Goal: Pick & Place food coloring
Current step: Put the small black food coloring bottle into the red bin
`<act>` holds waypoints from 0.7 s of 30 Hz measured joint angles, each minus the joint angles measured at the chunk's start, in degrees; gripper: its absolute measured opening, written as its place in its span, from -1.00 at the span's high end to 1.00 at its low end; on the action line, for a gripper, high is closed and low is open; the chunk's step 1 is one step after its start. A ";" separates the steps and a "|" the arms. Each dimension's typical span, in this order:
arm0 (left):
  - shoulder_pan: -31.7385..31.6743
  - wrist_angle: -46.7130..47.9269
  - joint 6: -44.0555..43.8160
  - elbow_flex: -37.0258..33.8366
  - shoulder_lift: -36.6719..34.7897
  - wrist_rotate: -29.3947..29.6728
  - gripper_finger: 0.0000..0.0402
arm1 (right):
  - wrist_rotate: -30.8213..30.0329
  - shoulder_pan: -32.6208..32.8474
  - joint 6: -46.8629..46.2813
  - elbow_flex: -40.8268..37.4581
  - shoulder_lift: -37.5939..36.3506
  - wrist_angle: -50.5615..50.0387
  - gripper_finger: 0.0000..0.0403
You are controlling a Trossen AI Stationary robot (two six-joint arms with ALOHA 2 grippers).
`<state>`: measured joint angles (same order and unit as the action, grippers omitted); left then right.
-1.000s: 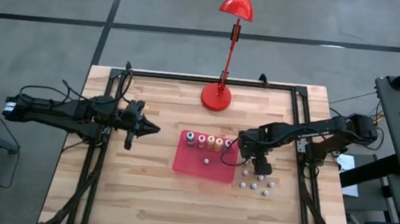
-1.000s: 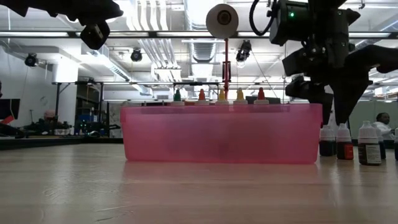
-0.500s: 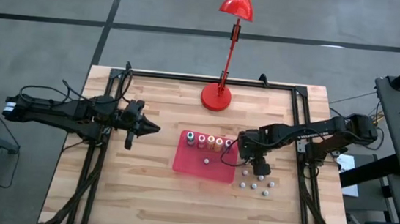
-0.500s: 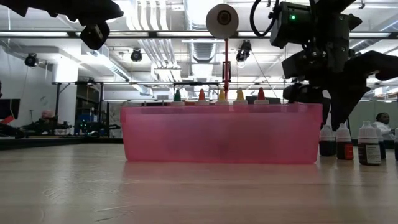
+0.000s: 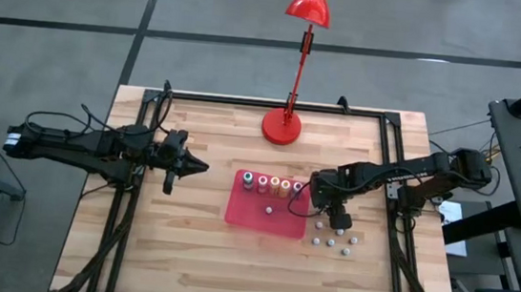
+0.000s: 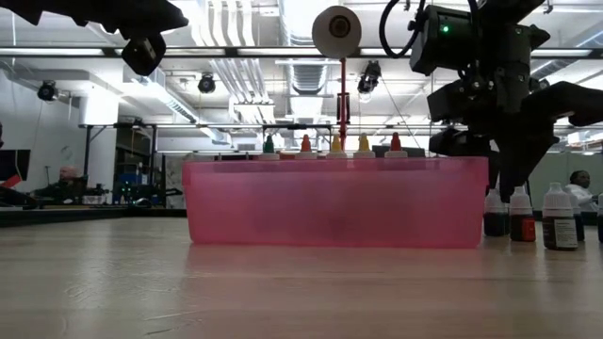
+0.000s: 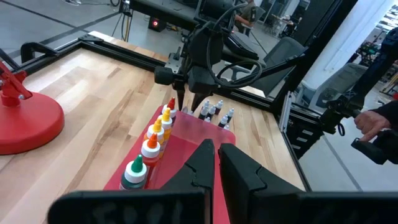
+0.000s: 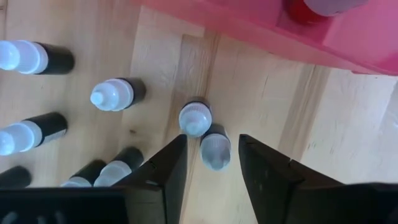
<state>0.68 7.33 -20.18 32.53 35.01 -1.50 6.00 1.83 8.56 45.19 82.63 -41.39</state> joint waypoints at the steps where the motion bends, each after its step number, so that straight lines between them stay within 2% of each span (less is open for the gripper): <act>1: -0.01 0.00 0.00 0.00 0.00 0.00 1.00 | -0.02 0.00 0.00 0.00 0.00 0.00 0.35; 21: -0.01 0.00 -0.79 0.00 0.00 -0.09 1.00 | -0.07 0.02 -0.68 -0.52 0.00 -0.22 0.64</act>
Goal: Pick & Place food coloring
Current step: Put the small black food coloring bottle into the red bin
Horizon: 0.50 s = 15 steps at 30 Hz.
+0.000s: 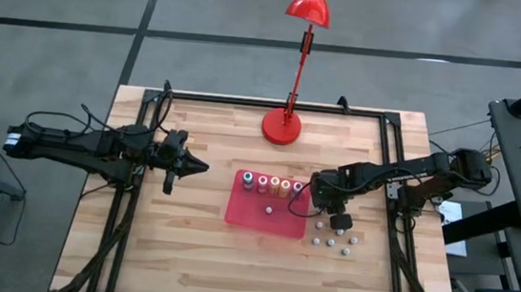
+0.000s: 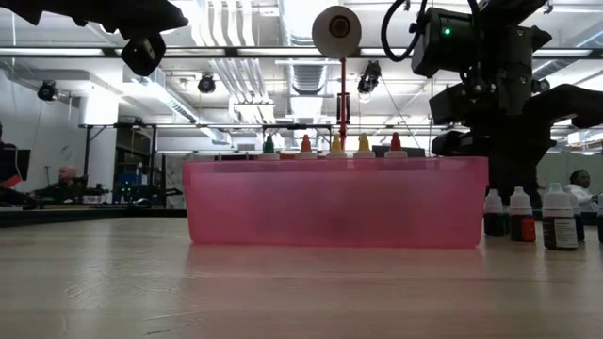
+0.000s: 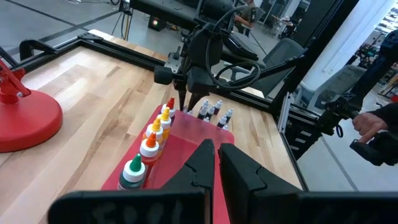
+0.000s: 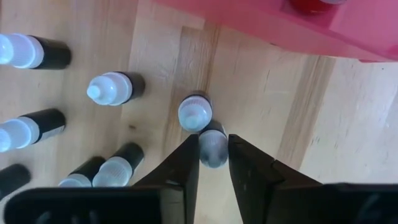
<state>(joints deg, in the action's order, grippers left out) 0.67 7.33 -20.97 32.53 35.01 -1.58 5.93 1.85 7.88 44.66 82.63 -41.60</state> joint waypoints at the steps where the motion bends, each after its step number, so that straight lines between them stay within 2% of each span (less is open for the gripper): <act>1: 0.00 -0.02 0.00 0.00 -0.01 0.00 1.00 | 0.00 0.00 0.00 0.00 0.00 0.00 0.66; 6: -0.01 0.00 -0.07 0.00 -0.01 0.00 1.00 | 0.02 0.00 -0.21 0.00 0.00 0.00 0.72; 15: 0.00 -0.02 -0.47 0.00 0.00 -0.04 1.00 | 0.09 0.00 -0.85 0.13 0.00 -1.67 0.71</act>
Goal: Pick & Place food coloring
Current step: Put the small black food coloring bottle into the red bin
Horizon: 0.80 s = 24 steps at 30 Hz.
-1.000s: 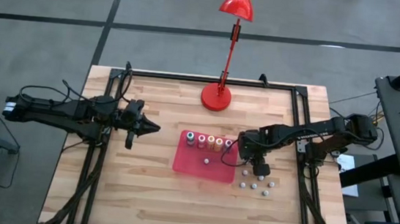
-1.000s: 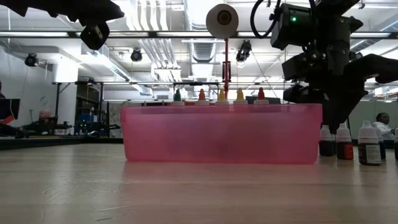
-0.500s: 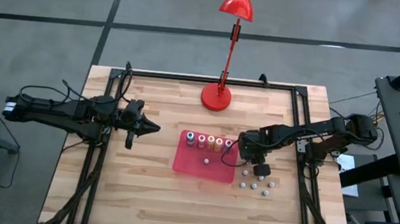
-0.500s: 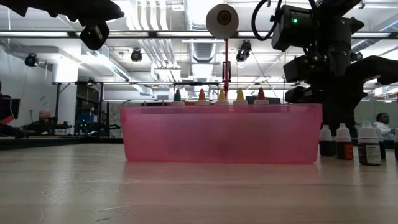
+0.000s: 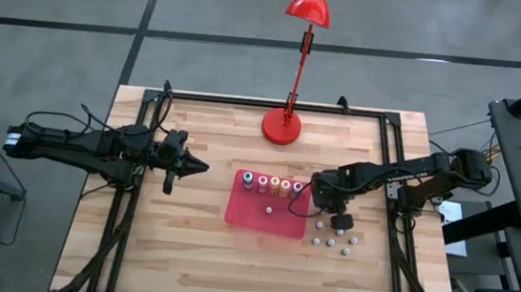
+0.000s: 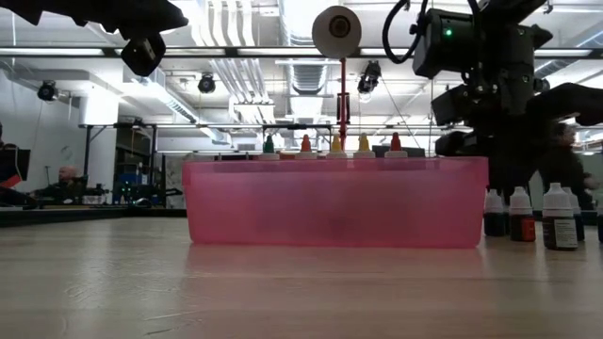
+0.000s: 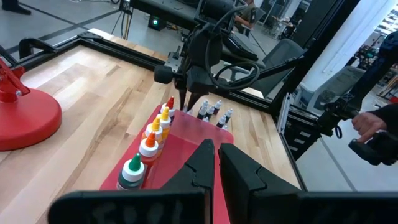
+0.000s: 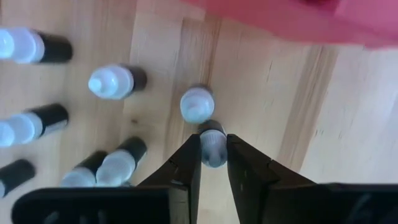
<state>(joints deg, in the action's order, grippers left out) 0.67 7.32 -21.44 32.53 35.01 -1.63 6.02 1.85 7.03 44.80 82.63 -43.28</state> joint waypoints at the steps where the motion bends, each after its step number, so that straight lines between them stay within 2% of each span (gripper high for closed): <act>1: 0.01 -0.01 -0.05 0.00 -0.01 0.00 1.00 | 0.00 0.00 0.04 0.12 0.00 -0.73 0.71; 9: -0.01 -0.01 -0.05 0.00 0.00 0.00 1.00 | -0.13 -0.04 0.42 4.57 0.09 -7.15 0.72; 16: -0.01 0.01 -0.05 0.00 0.01 0.00 1.00 | -2.78 -0.04 1.09 12.68 0.09 -13.61 0.72; 24: 0.01 -0.01 -0.04 0.00 0.02 0.00 1.00 | -2.49 0.14 1.95 22.68 0.04 -19.66 0.72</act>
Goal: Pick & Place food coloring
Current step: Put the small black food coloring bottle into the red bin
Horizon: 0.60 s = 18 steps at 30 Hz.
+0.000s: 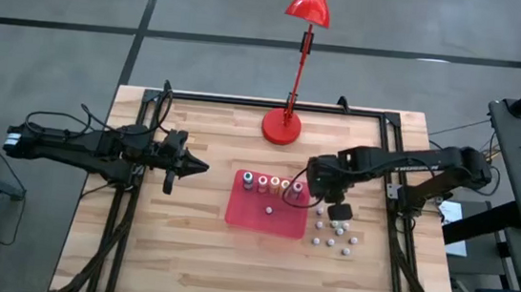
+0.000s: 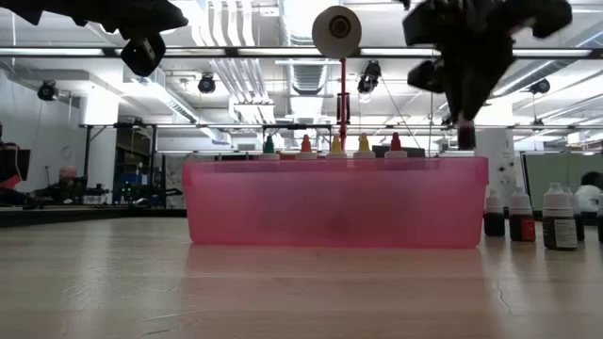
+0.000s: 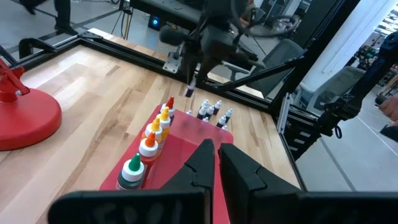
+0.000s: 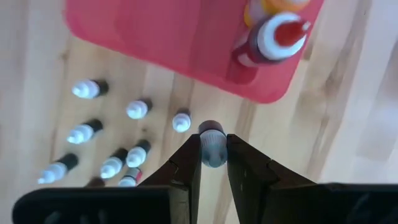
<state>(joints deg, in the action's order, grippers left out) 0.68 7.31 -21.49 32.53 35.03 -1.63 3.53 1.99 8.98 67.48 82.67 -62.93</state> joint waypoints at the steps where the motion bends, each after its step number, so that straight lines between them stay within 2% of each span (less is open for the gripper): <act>1: -0.01 0.00 0.01 0.00 0.00 0.00 1.00 | 0.54 0.20 0.09 1.09 0.00 -0.65 0.72; 5: -0.01 -0.02 0.01 0.00 0.00 0.00 1.00 | 3.07 1.82 3.53 4.43 -0.02 -0.66 0.72; 9: -0.01 0.01 0.03 0.00 0.00 0.00 1.00 | 4.28 3.90 12.77 6.69 0.96 0.07 0.72; 14: -0.01 -0.27 0.01 0.00 -0.01 0.00 1.00 | 4.37 5.71 26.95 9.23 5.02 1.30 0.72; 18: -0.01 -0.46 0.03 0.00 0.00 0.00 1.00 | 4.07 5.61 32.90 12.26 10.18 1.69 0.72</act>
<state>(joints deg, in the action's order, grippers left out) 0.67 6.85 -21.45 32.53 35.03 -1.63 7.60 7.60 41.88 79.73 92.85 -61.25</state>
